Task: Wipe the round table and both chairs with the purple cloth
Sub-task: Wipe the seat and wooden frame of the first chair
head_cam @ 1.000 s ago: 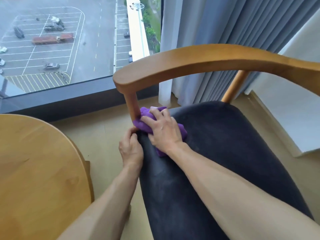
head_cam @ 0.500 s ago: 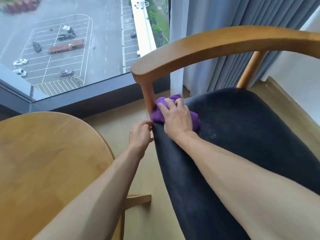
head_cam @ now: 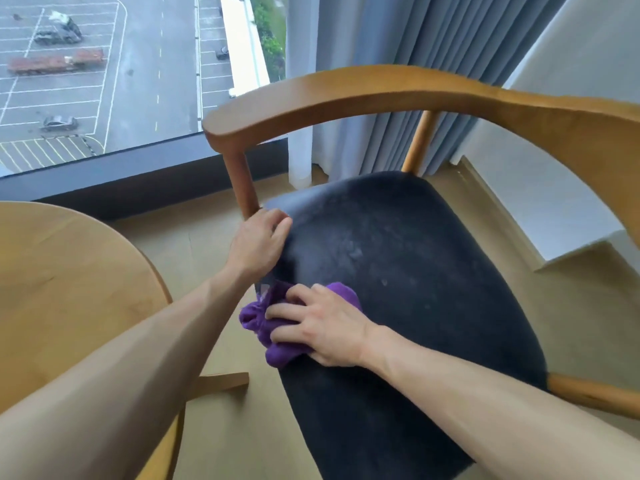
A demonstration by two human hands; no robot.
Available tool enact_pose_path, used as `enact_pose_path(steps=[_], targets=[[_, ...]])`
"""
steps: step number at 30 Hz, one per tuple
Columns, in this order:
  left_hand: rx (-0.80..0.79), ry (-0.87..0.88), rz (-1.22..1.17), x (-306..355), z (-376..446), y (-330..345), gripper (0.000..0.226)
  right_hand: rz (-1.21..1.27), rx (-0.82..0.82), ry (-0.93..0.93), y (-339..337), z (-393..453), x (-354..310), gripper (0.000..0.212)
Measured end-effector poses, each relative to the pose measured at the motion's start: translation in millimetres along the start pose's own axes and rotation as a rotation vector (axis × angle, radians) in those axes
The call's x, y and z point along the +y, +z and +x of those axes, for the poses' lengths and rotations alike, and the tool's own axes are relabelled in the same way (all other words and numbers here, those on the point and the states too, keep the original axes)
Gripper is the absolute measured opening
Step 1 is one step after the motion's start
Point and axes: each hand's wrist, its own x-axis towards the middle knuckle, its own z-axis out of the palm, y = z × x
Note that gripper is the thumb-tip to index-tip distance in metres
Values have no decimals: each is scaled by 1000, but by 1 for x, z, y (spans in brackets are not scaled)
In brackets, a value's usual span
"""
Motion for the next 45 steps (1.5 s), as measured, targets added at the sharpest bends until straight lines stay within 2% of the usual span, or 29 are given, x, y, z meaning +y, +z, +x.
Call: enact_pose_path(steps=[3, 5, 7, 9, 11, 13, 14, 16, 19, 21, 23, 24, 26, 31, 34, 38, 42, 45], targets=[[-69, -1, 30, 2, -12, 4, 36, -8, -65, -11, -1, -54, 4, 39], [-122, -21, 41, 1, -18, 0, 39, 17, -61, 97, -6, -91, 21, 44], [-172, -56, 15, 1, -16, -6, 41, 40, 40, 348, -12, -115, 47, 41], [-204, -113, -61, 1, -11, -11, 43, 57, 141, 700, -16, -115, 72, 40], [-217, -171, -152, 2, -7, -13, 43, 101, 230, 1046, -15, -89, 83, 48], [-227, -192, -183, -1, -5, -11, 43, 183, 285, 1241, -14, -50, 72, 57], [-238, -190, -173, -1, -5, -11, 44, 204, 309, 1257, -12, -31, 60, 58], [-252, -181, -153, -1, -3, -10, 44, 206, 355, 1157, -6, 3, 22, 58], [-270, -142, -111, 4, 2, -10, 44, 140, 322, 784, 9, 27, -36, 61], [-300, -80, -18, 10, 3, -9, 48, 114, 242, 567, 13, 18, -39, 62], [-309, -32, 23, 13, 0, -6, 49, 48, 190, 460, 8, -6, -12, 61], [-320, -18, 68, 12, -1, -2, 46, -6, 167, 462, 5, -23, 7, 60], [-315, -3, 194, 13, -3, 4, 46, -79, 133, 594, -2, -61, 53, 60], [-254, 81, 302, 6, -3, 8, 56, -122, 150, 1243, -6, -170, 142, 76], [-263, 68, 319, 9, -1, 7, 67, 17, 232, 1459, 1, -171, 138, 67], [-295, 36, 312, 13, 3, 5, 68, 81, 338, 1393, 3, -109, 83, 55], [-329, -15, 257, 12, 6, 2, 71, 258, 368, 1171, 0, -45, 11, 48], [-332, -10, 272, 17, 6, 3, 72, 374, 305, 950, 0, -10, -47, 48]])
